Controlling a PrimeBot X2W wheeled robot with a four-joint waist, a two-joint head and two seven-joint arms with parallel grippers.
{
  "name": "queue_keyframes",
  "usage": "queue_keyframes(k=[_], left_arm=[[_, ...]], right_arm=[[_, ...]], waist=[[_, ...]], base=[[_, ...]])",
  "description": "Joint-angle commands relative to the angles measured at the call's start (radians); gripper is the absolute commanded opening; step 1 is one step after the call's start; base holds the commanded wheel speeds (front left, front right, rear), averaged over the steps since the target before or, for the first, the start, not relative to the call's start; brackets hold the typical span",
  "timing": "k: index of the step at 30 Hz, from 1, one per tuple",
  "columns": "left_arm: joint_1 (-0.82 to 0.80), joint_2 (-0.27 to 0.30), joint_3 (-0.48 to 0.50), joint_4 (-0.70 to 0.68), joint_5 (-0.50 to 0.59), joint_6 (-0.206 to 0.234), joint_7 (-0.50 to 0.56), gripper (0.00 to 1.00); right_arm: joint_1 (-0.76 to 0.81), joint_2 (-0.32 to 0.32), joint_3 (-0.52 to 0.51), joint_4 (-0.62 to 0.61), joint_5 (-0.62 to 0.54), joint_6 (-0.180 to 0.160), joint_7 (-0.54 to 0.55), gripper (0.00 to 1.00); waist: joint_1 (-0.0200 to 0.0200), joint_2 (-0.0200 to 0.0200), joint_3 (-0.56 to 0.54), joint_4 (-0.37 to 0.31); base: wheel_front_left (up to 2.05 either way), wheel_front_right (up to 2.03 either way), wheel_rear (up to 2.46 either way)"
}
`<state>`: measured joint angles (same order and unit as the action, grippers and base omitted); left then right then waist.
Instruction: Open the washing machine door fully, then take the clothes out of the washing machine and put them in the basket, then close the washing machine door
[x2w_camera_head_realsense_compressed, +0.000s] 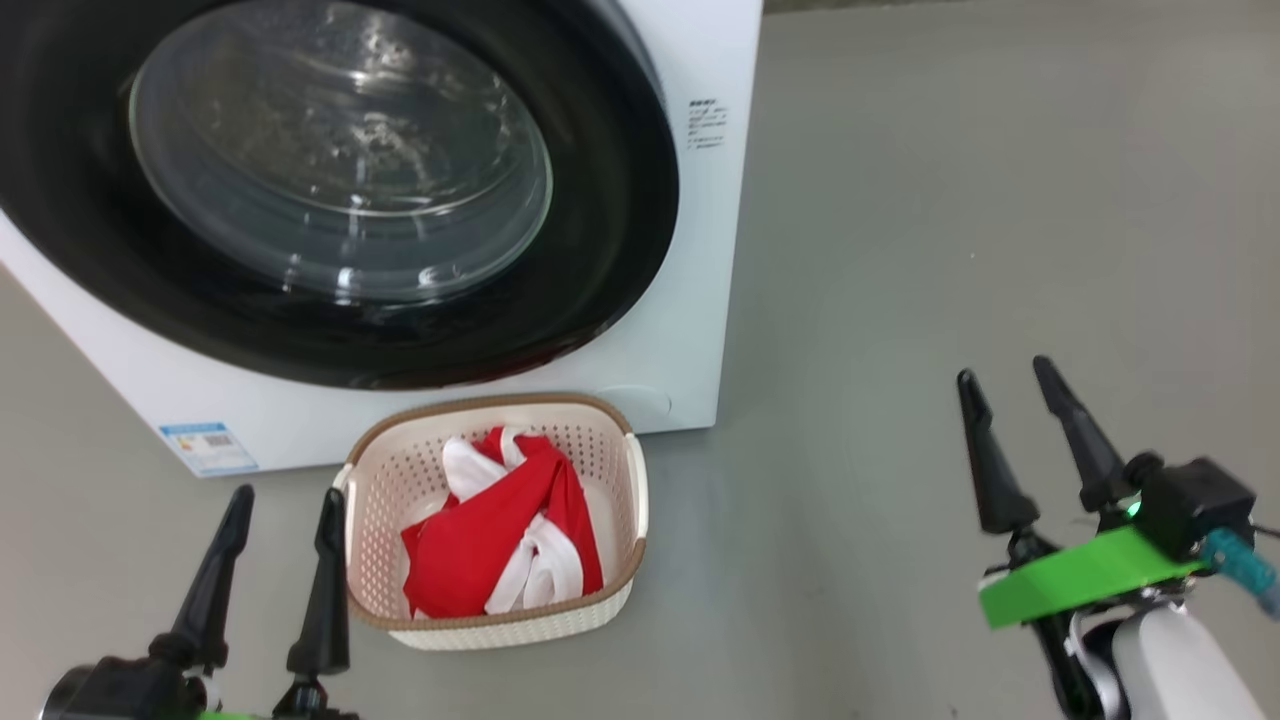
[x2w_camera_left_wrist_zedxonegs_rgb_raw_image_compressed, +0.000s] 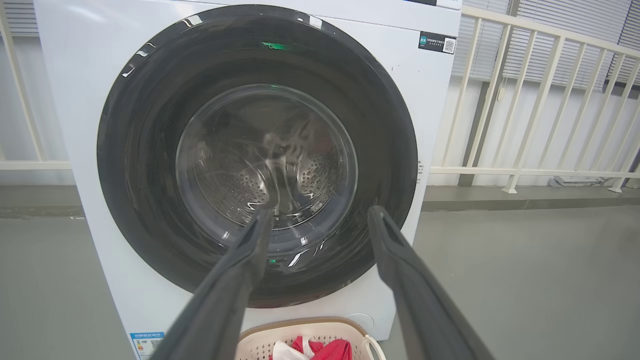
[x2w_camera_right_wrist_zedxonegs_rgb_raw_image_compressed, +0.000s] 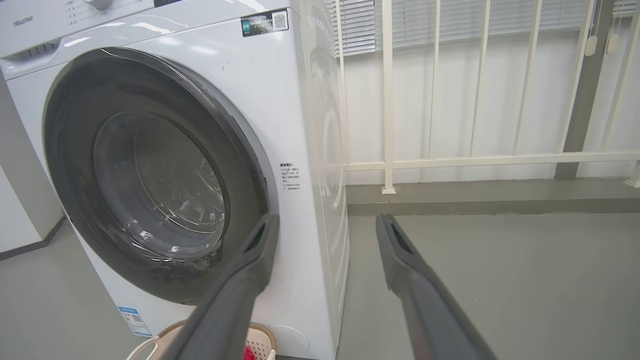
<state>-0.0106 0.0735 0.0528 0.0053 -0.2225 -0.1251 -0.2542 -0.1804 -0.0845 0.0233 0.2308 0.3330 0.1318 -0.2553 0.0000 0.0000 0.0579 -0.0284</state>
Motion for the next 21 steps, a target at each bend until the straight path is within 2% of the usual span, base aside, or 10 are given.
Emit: queue_keyframes(k=[1, 8, 21], left_arm=[[-0.003, 0.015, 0.039, -0.034, -0.008, -0.006, -0.008, 1.00], [0.032, 0.010, 0.060, -0.044, 0.006, -0.006, -0.008, 1.00], [0.070, 0.000, 0.075, -0.039, 0.017, -0.006, -0.008, 1.00]], right_arm=[[0.002, -0.006, 0.036, -0.048, -0.020, -0.001, -0.006, 1.00], [0.084, -0.018, 0.059, -0.137, -0.032, -0.001, -0.006, 1.00], [0.120, -0.009, 0.034, -0.143, -0.032, -0.001, -0.006, 1.00]], waist=[[0.0000, 0.0000, -0.021, -0.018], [0.0000, 0.0000, -0.047, -0.026], [0.0000, 0.0000, -0.070, -0.026]], base=[[0.00, 0.00, 0.00], [0.00, 0.00, 0.00], [0.00, 0.00, 0.00]])
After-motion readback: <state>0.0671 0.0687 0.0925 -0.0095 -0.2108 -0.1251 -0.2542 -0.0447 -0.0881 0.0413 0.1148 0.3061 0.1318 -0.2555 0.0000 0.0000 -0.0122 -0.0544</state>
